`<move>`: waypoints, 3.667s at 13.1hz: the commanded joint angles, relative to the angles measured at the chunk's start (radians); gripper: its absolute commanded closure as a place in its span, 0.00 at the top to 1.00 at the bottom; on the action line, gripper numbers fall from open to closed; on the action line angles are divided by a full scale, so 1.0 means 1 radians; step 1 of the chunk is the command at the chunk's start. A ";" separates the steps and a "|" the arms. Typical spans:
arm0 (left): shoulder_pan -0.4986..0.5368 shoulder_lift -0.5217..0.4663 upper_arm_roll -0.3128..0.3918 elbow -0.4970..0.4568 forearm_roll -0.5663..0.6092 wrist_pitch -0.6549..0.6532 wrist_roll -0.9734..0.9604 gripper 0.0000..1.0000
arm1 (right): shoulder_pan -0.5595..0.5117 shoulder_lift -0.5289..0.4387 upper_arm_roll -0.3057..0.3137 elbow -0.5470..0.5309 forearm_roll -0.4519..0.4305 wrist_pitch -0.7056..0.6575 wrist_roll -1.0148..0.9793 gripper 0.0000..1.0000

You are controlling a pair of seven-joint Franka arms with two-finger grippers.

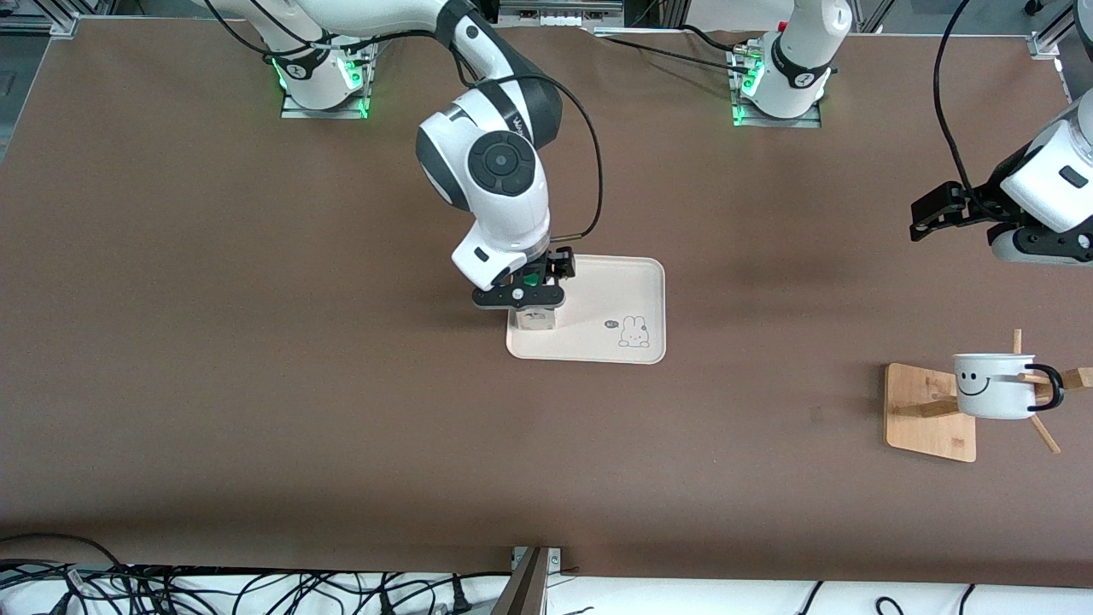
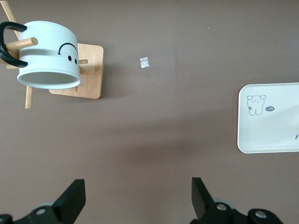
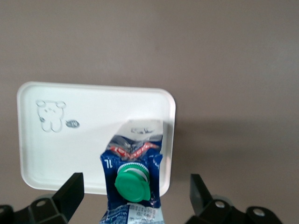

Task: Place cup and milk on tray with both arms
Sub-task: 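Lower the carton onto the tray, open and withdraw the right gripper, then move the left gripper down to the white mug on the stand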

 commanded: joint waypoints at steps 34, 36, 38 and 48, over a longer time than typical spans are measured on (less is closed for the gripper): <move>0.017 -0.097 0.006 -0.365 0.026 0.502 -0.241 1.00 | -0.608 -0.663 0.040 -0.422 -0.095 -0.302 -0.759 1.00; 0.058 -0.157 0.006 -0.477 0.026 0.605 -0.245 1.00 | -0.613 -0.649 0.036 -0.415 -0.118 -0.302 -0.758 1.00; 0.091 -0.179 0.006 -0.596 0.026 0.792 -0.235 1.00 | -0.605 -0.645 0.039 -0.412 -0.140 -0.303 -0.758 1.00; 0.160 0.034 0.014 -0.591 -0.141 1.168 -0.261 1.00 | -0.619 -0.631 0.034 -0.410 -0.127 -0.289 -0.747 1.00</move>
